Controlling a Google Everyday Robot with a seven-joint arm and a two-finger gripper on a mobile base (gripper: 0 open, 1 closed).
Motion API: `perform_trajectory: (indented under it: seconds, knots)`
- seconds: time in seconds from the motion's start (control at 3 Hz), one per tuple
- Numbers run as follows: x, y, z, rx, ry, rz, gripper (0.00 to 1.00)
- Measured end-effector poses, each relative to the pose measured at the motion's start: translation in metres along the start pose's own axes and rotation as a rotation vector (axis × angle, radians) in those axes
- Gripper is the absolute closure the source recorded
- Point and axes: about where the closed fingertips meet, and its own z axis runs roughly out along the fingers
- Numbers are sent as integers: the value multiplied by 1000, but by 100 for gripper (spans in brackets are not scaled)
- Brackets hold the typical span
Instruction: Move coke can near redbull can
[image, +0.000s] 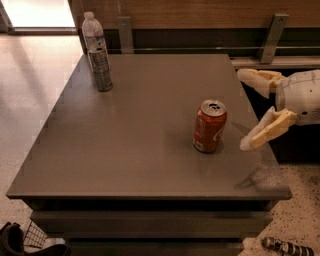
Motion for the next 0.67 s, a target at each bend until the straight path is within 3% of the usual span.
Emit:
perform_trajectory:
  seconds: [0.67]
  knots:
    - [19, -2, 37, -32, -174, 24, 0]
